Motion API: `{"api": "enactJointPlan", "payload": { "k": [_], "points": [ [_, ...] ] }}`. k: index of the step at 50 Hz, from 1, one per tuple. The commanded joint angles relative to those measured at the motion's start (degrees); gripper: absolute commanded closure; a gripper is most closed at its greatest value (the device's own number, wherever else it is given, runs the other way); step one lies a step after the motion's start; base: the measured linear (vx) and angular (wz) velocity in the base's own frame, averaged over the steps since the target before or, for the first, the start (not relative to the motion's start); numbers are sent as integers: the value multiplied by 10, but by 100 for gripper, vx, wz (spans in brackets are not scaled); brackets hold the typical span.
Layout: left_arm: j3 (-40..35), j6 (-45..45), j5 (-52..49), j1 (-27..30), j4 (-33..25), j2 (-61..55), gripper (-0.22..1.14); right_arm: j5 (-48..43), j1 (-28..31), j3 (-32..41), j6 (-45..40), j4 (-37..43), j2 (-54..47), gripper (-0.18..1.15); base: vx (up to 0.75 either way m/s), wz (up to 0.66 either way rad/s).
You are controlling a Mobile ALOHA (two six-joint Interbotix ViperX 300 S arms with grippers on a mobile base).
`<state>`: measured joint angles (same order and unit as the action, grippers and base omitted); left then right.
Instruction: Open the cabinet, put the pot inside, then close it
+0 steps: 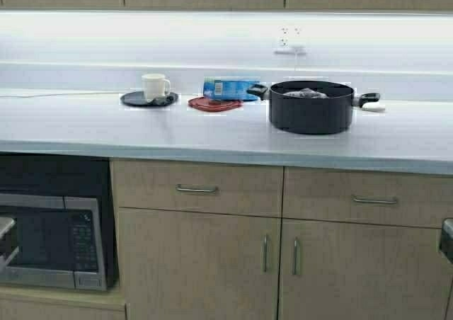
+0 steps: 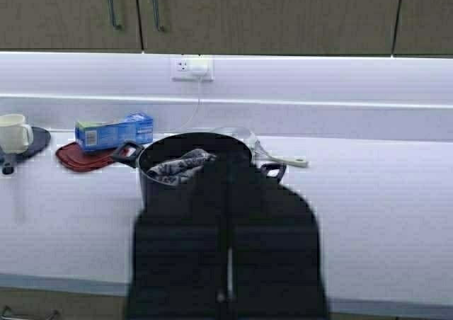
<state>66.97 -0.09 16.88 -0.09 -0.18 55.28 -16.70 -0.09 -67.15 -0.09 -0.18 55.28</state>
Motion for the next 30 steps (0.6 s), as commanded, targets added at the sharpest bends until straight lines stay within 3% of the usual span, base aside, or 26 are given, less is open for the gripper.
{"api": "enactJointPlan", "payload": {
  "k": [1, 5, 30],
  "points": [
    [7, -4, 0, -4, 8, -7, 94, -1, 4, -7, -2, 0, -4, 92, 4, 8],
    [6, -5, 1, -4, 8, -7, 85, 2, 4, -9, -3, 0, -4, 88, 6, 9],
    [10, 2, 6, -4, 8, -7, 89, 7, 4, -7, -4, -1, -4, 91, 19, 2]
  ]
}}
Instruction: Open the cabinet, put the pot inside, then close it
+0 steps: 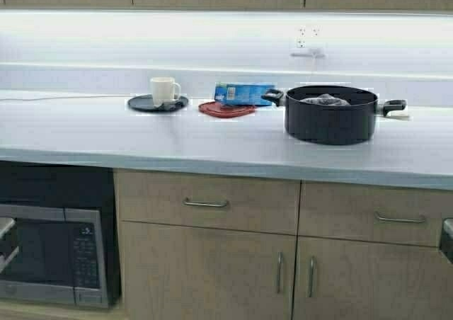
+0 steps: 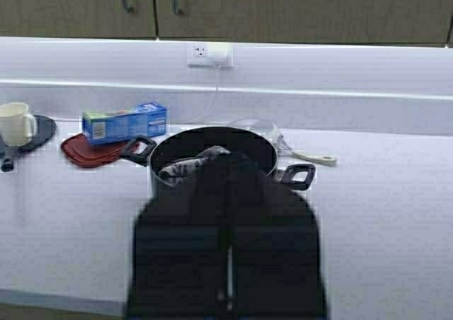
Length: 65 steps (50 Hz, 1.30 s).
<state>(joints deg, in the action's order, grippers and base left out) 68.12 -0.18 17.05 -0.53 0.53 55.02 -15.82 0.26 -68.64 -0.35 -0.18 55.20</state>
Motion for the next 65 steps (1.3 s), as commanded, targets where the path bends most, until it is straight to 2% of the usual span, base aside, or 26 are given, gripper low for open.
{"api": "enactJointPlan", "payload": {
  "k": [1, 46, 50, 53, 56, 60, 61, 63, 65],
  "points": [
    [-1, 3, 4, 0, 1, -4, 89, -3, 1, 9, -1, -1, -4, 91, 28, -15],
    [4, 24, 4, -1, 1, -5, 89, -2, 3, 4, -2, -1, -19, 91, 27, -16],
    [3, 25, 19, -11, 2, -2, 86, -5, 18, 8, -9, -2, -19, 86, 28, 1],
    [4, 23, 32, -36, 14, -1, 75, -1, 50, 12, -17, -3, -24, 70, 27, 4],
    [7, 32, 25, -78, 39, 0, 47, 4, 95, 18, -20, -5, -28, 41, 26, 2],
    [4, 40, -6, -140, 40, 4, 4, 1, 170, 28, -18, -4, -33, -3, 24, 0],
    [4, 41, -11, -155, 38, 6, -7, -3, 187, 32, -18, -3, -34, -11, 22, -2],
    [4, 42, -21, -181, 35, 9, -20, -11, 219, 40, -18, 0, -38, -16, 22, -4],
    [4, 42, -21, -203, 34, 10, -18, -21, 245, 49, -18, 2, -46, -11, 20, -7]
  ]
}}
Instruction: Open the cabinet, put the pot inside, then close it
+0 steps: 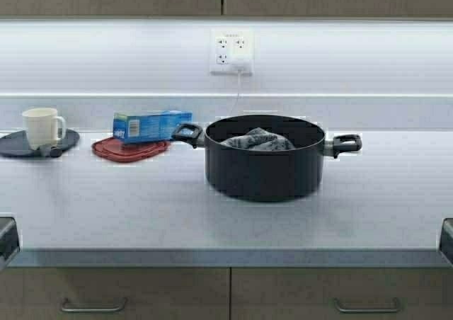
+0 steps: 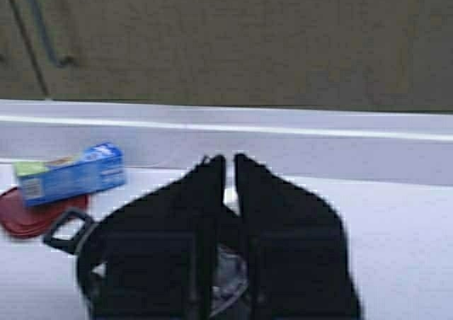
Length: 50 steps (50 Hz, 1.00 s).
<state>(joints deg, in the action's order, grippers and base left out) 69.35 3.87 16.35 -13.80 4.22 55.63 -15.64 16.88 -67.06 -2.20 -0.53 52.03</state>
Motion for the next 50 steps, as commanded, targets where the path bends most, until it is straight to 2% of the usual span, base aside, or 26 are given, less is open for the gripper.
{"api": "enactJointPlan", "payload": {
  "k": [1, 4, 12, 20, 32, 36, 45, 50],
  "points": [
    [-10, 2, -14, -78, -4, 4, -15, -26, 91, 39, 1, 7, -19, -8, 19, -9],
    [-16, 2, -14, -94, -11, 1, -7, -36, 117, 60, 2, 10, -44, -3, 17, -11],
    [-53, -8, -4, -97, -16, -28, -9, -47, 155, 134, 8, 10, -134, -5, 12, -6],
    [-113, -35, 5, -101, -15, -119, -9, -60, 193, 227, 46, 16, -253, -5, 6, -2],
    [-183, -51, 112, -176, -33, -300, -9, -110, 232, 315, 131, 140, -381, -5, 0, 0],
    [-210, -73, 148, -188, -76, -357, -9, -129, 239, 337, 192, 202, -407, -5, -1, 1],
    [-269, -181, 280, -209, -259, -479, -9, -214, 245, 383, 338, 419, -462, -5, -1, 2],
    [-308, -239, 330, -214, -323, -537, -9, -221, 245, 421, 412, 461, -496, -5, 0, 1]
  ]
}}
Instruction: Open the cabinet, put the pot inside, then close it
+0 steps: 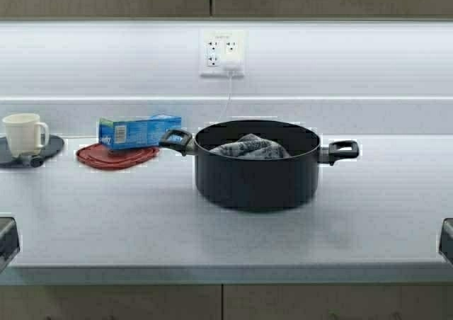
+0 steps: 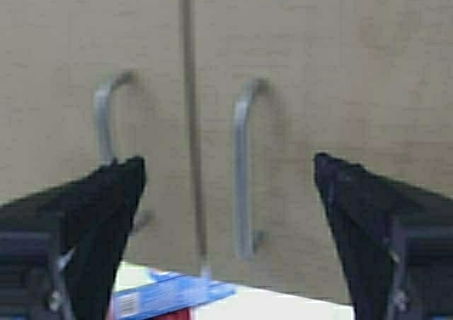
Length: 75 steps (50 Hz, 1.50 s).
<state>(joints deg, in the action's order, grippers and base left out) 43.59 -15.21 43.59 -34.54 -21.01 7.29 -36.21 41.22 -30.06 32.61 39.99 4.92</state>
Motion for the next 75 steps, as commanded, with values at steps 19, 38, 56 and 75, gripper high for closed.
{"api": "enactJointPlan", "payload": {
  "k": [19, 38, 56, 75],
  "points": [
    [-135, -47, 80, -6, -93, -150, -9, -27, -7, 151, 90, 94, -111, -4, 0, 0],
    [-149, -47, 92, -6, -112, -160, -8, -28, -15, 167, 91, 94, -123, -3, 0, 0],
    [-167, -50, 65, -7, -125, -171, 105, -25, -15, 171, 91, 98, -126, 105, 0, 0],
    [-78, -54, -67, -11, -112, -26, 88, 97, -11, 40, 93, 104, 26, 90, 0, 1]
  ]
}}
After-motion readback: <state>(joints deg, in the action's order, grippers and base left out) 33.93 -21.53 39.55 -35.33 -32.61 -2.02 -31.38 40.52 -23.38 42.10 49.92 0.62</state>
